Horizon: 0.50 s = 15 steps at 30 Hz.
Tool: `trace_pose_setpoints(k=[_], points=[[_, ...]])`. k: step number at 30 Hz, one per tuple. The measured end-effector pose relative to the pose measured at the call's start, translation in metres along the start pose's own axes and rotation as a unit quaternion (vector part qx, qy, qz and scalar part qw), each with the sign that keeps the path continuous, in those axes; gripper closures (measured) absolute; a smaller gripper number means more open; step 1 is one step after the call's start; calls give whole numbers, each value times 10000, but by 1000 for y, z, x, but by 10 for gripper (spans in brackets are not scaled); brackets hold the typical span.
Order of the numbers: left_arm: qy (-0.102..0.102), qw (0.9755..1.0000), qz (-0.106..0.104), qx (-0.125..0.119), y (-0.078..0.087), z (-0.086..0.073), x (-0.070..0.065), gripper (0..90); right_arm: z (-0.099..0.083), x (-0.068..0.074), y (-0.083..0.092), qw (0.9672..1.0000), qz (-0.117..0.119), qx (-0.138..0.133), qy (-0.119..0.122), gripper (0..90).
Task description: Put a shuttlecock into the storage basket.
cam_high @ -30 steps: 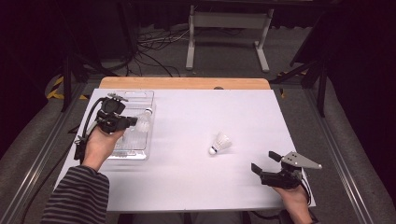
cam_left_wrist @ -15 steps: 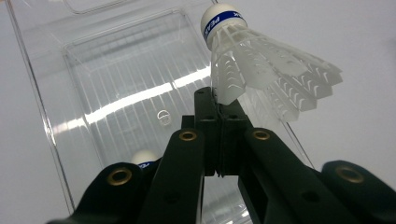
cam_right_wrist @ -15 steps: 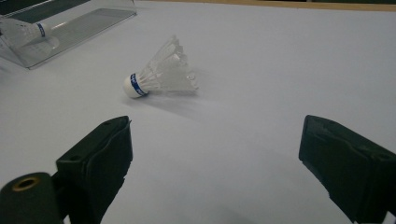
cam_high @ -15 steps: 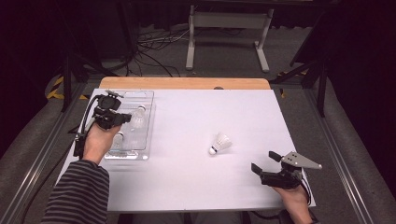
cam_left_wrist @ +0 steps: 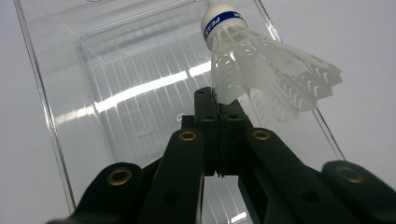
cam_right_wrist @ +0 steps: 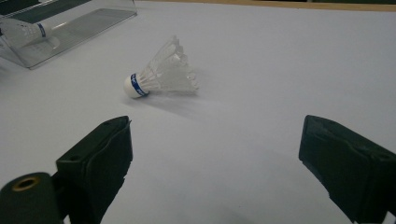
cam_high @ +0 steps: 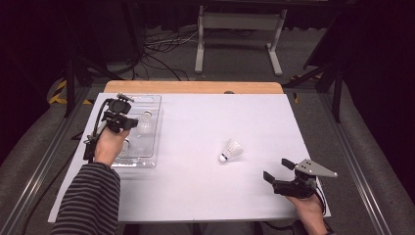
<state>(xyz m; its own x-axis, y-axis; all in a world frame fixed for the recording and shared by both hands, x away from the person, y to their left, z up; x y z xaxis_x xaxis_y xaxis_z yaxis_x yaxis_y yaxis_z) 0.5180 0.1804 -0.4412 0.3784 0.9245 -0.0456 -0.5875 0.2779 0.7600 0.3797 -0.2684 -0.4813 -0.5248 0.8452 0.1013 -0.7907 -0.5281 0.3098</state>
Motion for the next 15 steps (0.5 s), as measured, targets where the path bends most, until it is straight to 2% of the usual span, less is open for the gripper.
trace_pose_setpoints(k=[10,15], points=[[116,9998,93,160,-16,-2,4,891,0,0,0,10000,10,-15,-20,106],[282,9994,-11,177,-23,-4,4,890,0,0,0,10000,15,-12,-12,106]])
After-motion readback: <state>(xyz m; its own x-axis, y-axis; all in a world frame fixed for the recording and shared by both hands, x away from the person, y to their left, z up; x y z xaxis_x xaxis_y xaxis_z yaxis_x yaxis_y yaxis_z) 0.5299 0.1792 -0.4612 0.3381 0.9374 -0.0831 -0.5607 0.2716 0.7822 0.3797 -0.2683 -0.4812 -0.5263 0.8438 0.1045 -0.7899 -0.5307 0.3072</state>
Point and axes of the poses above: each handheld gripper's, and its own axes: y roughly backward along the jaws, z roughly out of its top, x roughly to its left, the point moved 10 cm from there along -y, roughly forward along the jaws, and after that the axes turned 8 degrees about -x, right-handed, at the moved point
